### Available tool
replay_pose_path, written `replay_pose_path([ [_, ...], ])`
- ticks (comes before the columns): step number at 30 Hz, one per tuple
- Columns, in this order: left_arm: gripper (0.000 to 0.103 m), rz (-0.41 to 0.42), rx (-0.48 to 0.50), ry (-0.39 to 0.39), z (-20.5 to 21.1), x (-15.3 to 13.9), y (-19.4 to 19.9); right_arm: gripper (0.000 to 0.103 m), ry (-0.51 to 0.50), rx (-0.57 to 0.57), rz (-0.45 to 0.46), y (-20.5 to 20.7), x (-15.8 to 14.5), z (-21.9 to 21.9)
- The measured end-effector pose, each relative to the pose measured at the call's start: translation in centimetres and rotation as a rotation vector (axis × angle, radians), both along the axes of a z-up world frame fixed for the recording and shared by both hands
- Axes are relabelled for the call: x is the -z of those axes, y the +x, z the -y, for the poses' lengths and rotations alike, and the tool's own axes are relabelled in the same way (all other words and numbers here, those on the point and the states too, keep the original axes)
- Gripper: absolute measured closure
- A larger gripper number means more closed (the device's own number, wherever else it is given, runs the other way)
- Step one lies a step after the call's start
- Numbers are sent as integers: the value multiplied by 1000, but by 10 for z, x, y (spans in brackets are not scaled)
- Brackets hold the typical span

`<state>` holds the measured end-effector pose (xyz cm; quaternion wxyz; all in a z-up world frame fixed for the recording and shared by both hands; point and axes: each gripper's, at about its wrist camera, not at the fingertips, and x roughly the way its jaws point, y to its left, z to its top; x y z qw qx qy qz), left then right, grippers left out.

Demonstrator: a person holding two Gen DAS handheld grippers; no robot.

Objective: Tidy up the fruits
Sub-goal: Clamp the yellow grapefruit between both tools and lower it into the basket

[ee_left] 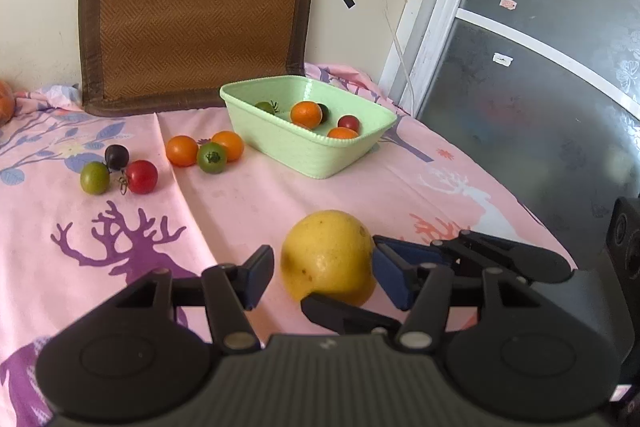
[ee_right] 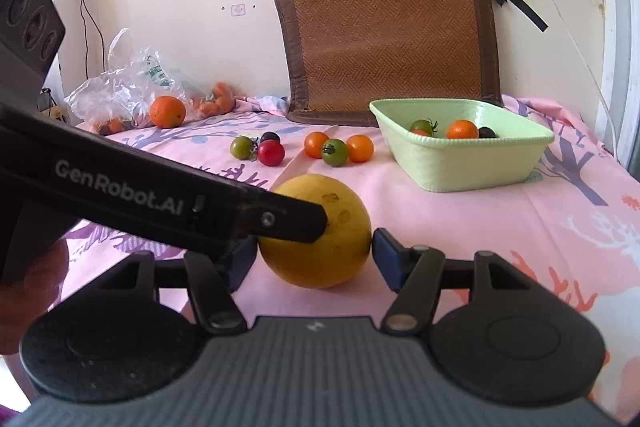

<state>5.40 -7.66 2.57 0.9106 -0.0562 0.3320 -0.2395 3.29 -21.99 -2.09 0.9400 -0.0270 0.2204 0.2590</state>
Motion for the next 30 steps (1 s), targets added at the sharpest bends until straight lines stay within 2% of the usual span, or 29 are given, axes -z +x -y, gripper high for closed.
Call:
replay_pose_path([
  [4,48,-23,-7,-20,3,4,5,38,24,-4,-8,7,1,4],
  [6,50,-14,-12,-31,3,-4,9,38,55,10,30,9,-5,9],
  [10,50,79,4,-92,6,-45,31,38,106,61,183,28,-36,22],
  [14,49,176,23,-65,30,-76,75,38,113,126,246,81,-49,43],
  [16,49,164,26,-59,41,-74,108,38,120,150,201,111,-46,40],
  [19,49,105,10,-64,50,-57,150,38,108,167,122,144,-35,36],
  [25,50,28,-4,-71,51,-23,188,36,89,192,35,165,-16,33],
  [28,49,24,-23,-51,53,-17,192,35,118,181,93,157,-19,37],
  [30,49,39,-55,-38,47,-24,188,37,131,200,144,145,-25,41],
])
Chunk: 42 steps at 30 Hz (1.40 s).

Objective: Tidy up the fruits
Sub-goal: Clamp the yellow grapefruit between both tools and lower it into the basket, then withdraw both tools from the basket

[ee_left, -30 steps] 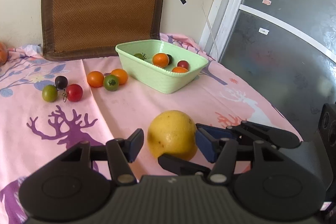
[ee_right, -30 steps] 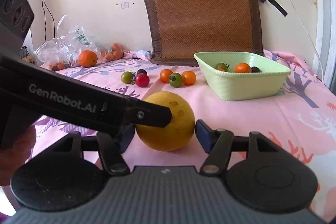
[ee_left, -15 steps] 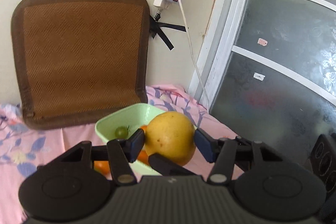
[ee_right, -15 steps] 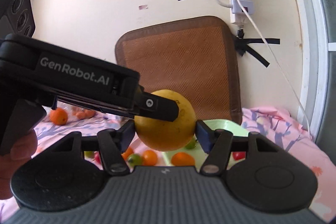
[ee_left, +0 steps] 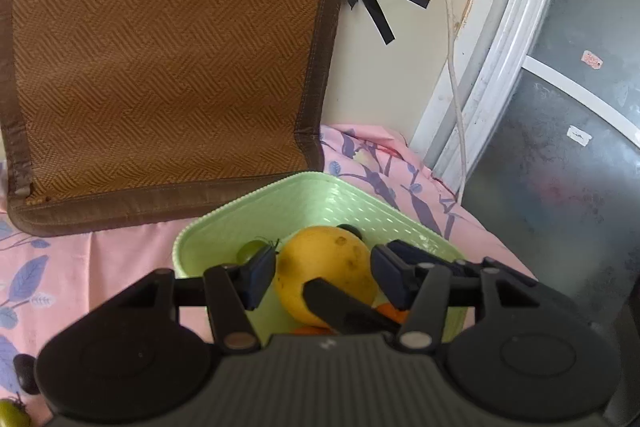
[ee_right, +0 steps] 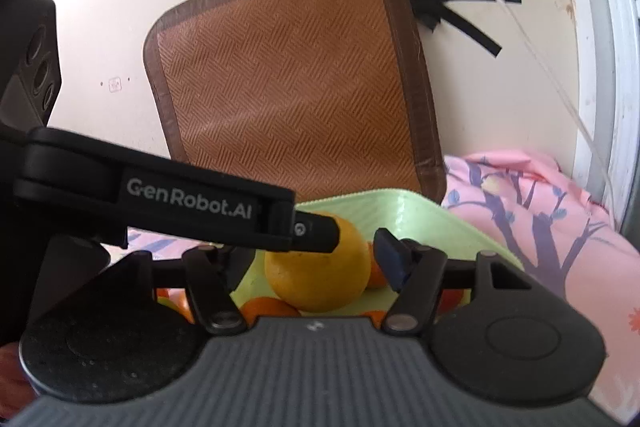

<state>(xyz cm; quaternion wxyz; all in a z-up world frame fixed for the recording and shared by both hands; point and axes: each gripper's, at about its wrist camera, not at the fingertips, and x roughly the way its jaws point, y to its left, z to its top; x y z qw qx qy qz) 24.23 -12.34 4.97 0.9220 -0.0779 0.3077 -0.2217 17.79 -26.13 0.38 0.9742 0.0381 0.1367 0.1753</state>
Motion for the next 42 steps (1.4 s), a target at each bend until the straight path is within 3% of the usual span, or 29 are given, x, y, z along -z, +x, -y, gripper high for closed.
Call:
replay_pose_path([
  [2,50,51,-39,-35,-20,-20,-17,41,77,13,37,-14,-10,13],
  [4,50,135,-90,-68,-51,-41,-48,57,165,9,91,-34,-26,25],
  [7,50,216,-208,-13,-92,-56,-97,67,200,-14,136,-70,-37,26],
  [10,50,203,-300,28,-124,-45,-141,74,217,-61,80,-99,-27,16],
  [13,50,142,-368,78,-139,-19,-173,74,211,-94,-15,-120,-7,-1],
  [18,50,12,-362,79,-137,31,-199,73,158,-116,-142,-144,14,-26],
  [24,50,23,-322,165,-115,55,-215,73,122,-60,-153,-164,22,-30],
  [33,50,63,-309,254,-99,55,-221,72,128,-12,-177,-159,27,-29],
  [42,50,54,-290,243,-100,56,-219,72,104,-14,-193,-157,28,-32],
])
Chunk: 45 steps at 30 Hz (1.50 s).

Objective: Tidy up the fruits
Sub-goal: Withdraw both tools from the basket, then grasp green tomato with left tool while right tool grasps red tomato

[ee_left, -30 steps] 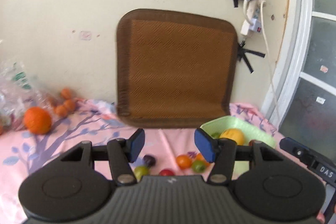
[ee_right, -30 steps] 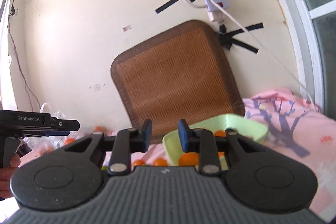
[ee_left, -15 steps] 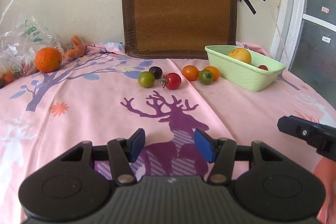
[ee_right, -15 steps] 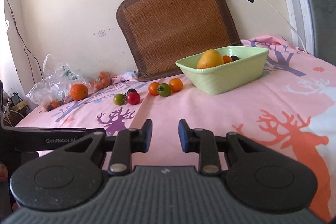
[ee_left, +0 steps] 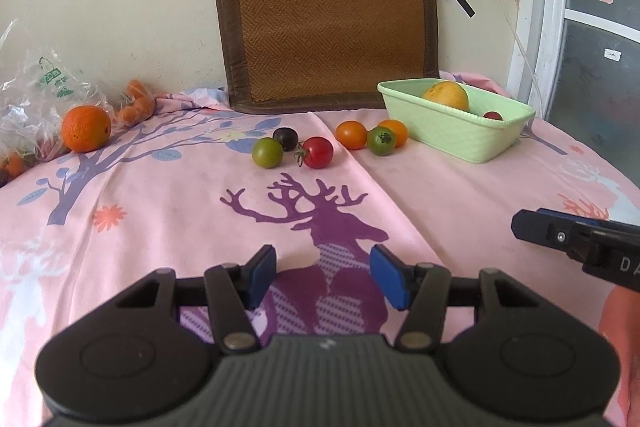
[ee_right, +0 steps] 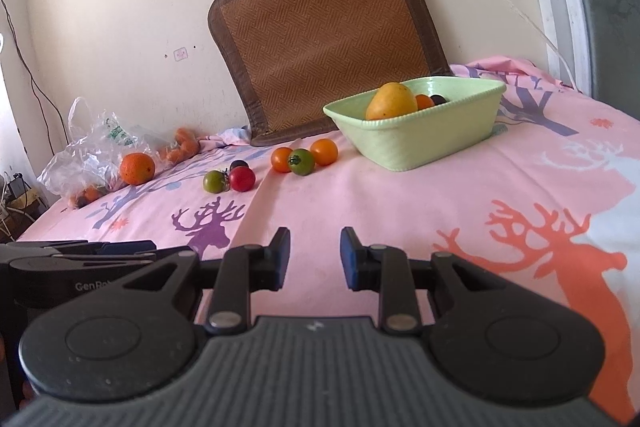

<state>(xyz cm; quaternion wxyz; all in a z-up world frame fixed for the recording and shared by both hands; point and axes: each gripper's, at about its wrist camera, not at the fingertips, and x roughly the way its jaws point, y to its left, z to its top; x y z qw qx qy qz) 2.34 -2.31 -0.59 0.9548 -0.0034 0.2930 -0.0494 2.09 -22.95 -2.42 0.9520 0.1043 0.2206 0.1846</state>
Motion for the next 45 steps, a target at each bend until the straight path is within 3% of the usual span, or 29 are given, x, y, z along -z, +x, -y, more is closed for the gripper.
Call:
replay_pose_path([
  [8,49,-5,22,-45,-5,0,2,72,-36,-24,-17,2,0,-6],
  [14,50,-39,48,-155,-23,-5,8,72,-51,-59,-21,14,-5,-13],
  [19,53,-53,42,-177,-57,-24,42,72,-133,-193,35,45,-20,-46],
  [22,53,-76,67,-267,-80,-29,75,72,-207,-279,72,70,-25,-73],
  [26,53,-103,76,-344,-91,-27,115,67,-268,-360,42,107,-20,-100],
  [27,58,-106,72,-336,-89,-25,125,60,-276,-362,33,115,-18,-104],
  [30,59,-117,51,-308,-86,-19,143,60,-295,-385,26,128,-14,-113],
  [32,67,-129,47,-301,-85,-15,150,60,-339,-394,31,133,-11,-121],
  [34,65,-143,56,-315,-84,-9,154,60,-369,-420,-6,139,-8,-127],
  [38,67,-114,69,-246,-74,-9,148,63,-396,-420,0,139,-8,-130],
  [39,76,-113,77,-233,-70,-10,148,68,-402,-418,8,137,-8,-130],
  [42,76,-103,78,-196,-60,-11,142,69,-385,-394,34,124,-11,-123],
  [45,76,-92,106,-212,-51,-15,124,69,-354,-364,48,103,-15,-106],
])
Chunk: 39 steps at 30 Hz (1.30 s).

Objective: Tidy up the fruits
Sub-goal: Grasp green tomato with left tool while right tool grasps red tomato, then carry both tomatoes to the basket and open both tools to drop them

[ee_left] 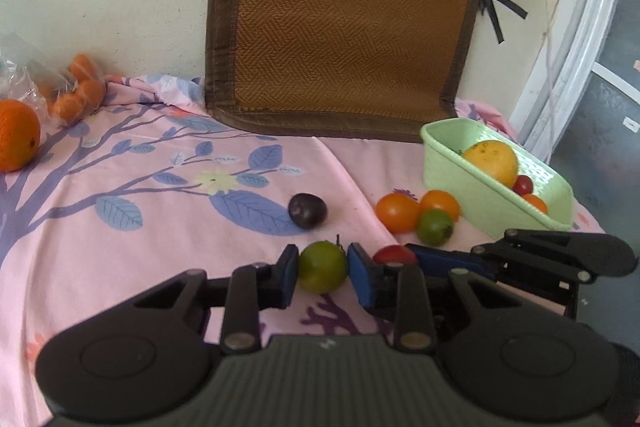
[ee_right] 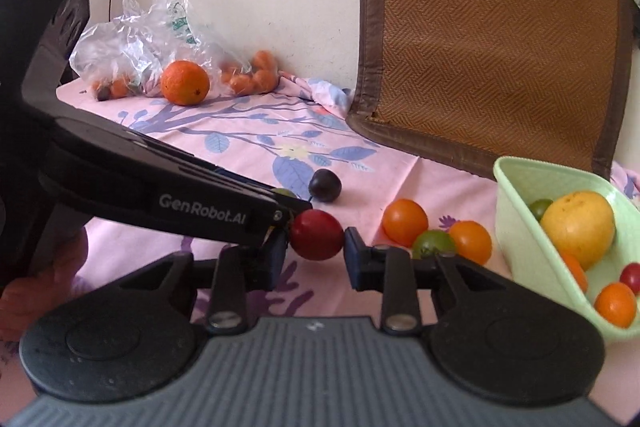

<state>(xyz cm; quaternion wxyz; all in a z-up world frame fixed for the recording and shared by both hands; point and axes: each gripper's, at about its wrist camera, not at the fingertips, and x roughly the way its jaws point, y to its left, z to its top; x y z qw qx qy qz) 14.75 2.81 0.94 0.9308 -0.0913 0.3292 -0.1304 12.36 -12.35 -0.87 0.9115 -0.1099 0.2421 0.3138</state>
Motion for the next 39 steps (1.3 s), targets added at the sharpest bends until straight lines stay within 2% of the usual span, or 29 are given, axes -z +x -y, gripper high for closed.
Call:
replay_pose_path([
  [5,76,67,68,-27,33,-10,-48,69,54,117,44,-52,1,56],
  [11,76,70,189,-21,91,-8,-81,69,70,267,24,-88,11,115],
  [17,76,48,266,35,136,0,-90,69,84,333,15,-100,17,143],
  [19,76,29,273,54,143,5,-89,69,74,334,-8,-97,21,147],
  [22,76,24,273,72,148,6,-87,69,113,315,-33,-94,21,153],
  [25,76,9,283,55,148,-3,-77,69,190,301,-32,-84,12,163],
  [30,75,60,266,7,148,-51,-30,69,241,322,136,-45,-23,174],
  [32,75,54,279,-27,154,-63,-4,69,247,352,162,-19,-28,176],
  [35,75,28,250,-42,167,-63,36,69,257,374,133,19,-24,179],
  [39,75,-43,237,-89,178,-46,69,67,242,388,106,45,-11,181],
])
